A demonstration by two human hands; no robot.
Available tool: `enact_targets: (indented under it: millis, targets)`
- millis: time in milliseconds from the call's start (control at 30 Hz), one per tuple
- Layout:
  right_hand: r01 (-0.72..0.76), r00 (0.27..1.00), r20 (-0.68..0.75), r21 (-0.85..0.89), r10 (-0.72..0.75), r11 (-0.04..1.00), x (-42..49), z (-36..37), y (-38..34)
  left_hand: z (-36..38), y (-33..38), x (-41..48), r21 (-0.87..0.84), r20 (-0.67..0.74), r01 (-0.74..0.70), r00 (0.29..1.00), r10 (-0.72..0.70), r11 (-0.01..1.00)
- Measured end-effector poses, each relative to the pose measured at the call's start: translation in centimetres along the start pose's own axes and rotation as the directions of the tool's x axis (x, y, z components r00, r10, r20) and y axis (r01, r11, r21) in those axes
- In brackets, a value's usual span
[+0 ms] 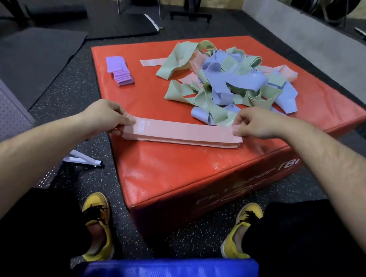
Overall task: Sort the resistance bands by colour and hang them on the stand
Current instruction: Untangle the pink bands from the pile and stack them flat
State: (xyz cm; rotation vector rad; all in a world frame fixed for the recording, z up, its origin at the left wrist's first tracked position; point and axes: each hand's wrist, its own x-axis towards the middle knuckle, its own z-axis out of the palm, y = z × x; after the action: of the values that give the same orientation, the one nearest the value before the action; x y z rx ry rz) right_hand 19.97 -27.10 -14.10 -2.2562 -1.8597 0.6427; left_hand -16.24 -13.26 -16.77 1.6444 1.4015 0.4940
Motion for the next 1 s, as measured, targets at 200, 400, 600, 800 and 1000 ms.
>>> enact_targets:
  millis: [200,400,600,800,1000]
  targets:
    - [-0.032,0.999,0.018,-0.086,0.033,0.996,0.2,1.2,-0.1,1.0,-1.3,-0.1,0.053,-0.01,0.002,1.0,-0.001,0.999]
    - [-0.011,1.0,0.017,-0.098,0.013,0.995,0.0,1.8,-0.6,1.3,-1.4,-0.5,0.148,-0.061,-0.07,0.995,0.08,0.986]
    - [-0.006,1.0,0.009,-0.136,0.007,0.991,-0.3,1.5,-0.6,1.1,-0.8,-0.8,0.336,-0.025,-0.142,0.987,0.159,0.931]
    - [0.036,0.999,-0.015,-0.144,-0.038,0.989,1.2,0.4,-2.8,1.4,1.6,0.0,0.42,-0.048,-0.191,0.971,0.232,0.887]
    - [0.108,0.988,-0.111,-0.008,-0.108,0.994,4.6,-1.0,-5.6,4.4,6.2,3.2,0.351,-0.023,-0.334,0.931,0.364,0.875]
